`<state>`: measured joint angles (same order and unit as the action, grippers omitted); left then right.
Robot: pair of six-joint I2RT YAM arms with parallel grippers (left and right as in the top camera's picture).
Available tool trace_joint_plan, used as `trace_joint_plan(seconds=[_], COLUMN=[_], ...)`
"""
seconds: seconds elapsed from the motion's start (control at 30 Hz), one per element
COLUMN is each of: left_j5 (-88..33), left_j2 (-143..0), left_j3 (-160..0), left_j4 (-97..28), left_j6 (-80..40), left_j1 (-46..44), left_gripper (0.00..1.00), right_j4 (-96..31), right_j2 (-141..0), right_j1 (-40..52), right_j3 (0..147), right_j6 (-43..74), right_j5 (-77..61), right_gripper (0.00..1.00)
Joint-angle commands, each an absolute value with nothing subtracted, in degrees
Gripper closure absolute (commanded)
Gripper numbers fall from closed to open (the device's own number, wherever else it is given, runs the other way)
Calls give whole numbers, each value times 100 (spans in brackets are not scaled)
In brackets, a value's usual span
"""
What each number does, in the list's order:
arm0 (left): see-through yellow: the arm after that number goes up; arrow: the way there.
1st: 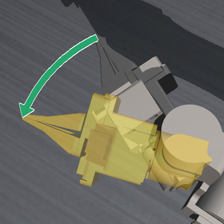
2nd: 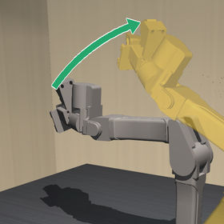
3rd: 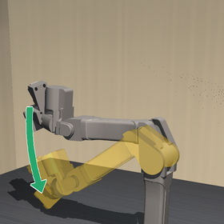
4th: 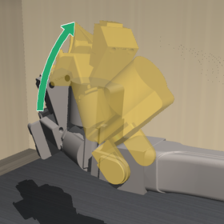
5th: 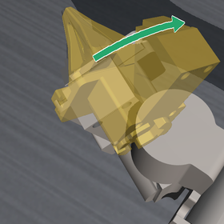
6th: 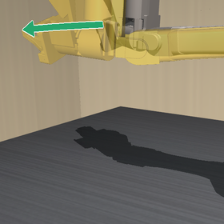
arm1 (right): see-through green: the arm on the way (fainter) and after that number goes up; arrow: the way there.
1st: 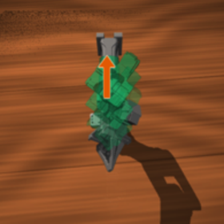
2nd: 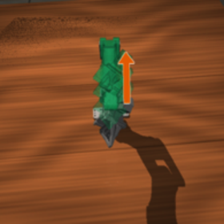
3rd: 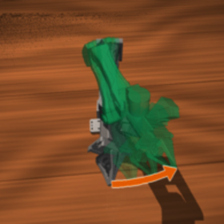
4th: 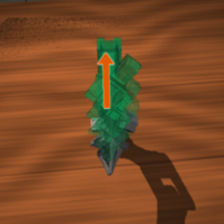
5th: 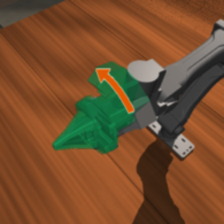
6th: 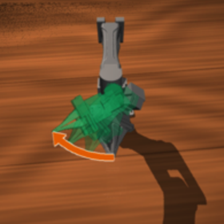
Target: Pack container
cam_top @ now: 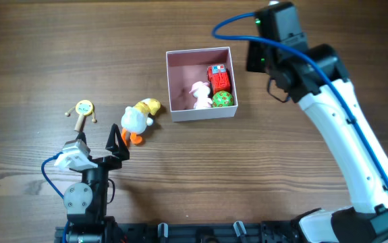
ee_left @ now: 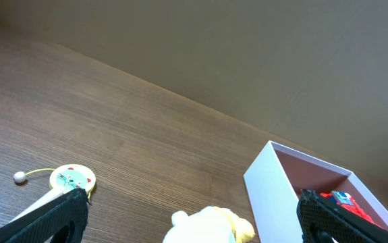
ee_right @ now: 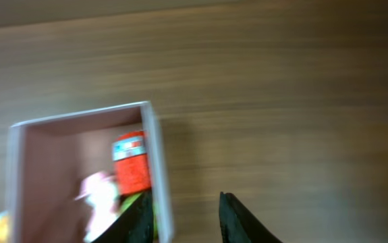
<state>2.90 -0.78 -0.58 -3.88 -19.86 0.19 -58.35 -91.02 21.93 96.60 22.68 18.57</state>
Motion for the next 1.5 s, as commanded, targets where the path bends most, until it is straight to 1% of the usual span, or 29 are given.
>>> trace_joint_plan(seconds=[0.0, 0.1, 0.17, 0.27, 0.33, 0.37, 0.43, 0.6, 0.87, 1.23, 1.47], left_j5=[239, 239, 239, 239, 239, 239, 239, 239, 239, 239, 239], left_j2=[-16, -16, -16, -16, -16, -16, -16, -16, -16, -16, -16], left_j3=[-32, -32, -32, -32, -32, -32, -32, -32, -32, -32, -32], left_j4=[-392, -392, -392, -392, -390, -392, -392, -390, -392, -392, -392], left_j6=[-1979, -1979, -1979, -1979, -1979, -1979, -1979, -1979, -1979, -1977, -1979], left_j1=[60, 60, 60, 60, 60, 60, 60, 60, 60, 60, 60], left_gripper=[0, 0, 0, 0, 0, 0, 0, 0, 0, 0, 0], right_j4=[-6193, -6407, -6431, -6436, -6442, -6440, -6434, -6414, -6206, -4866, -4733], right_j2=[-9021, -9021, -9024, -9087, -9177, -9216, -9330, -9585, -9983, -10042, -10042], right_j1=[1697, 1194, 888, 419, 64, -36, -311, -722, -738, -738, -738], right_j3=[9760, 9738, 9697, 9633, 9515, 9470, 9310, 8945, 8748, 8746, 8746], right_j6=[2696, 2755, 2714, 2663, 2449, 2416, 2460, 2392, 2399, 2438, 2438], right_j5=[2486, 2436, 2390, 2147, 2075, 2071, 1907, 917, 913, 696, 696], right_gripper=[60, 46, 40, 23, 5, 1, 0, 0, 0, 0, 0])
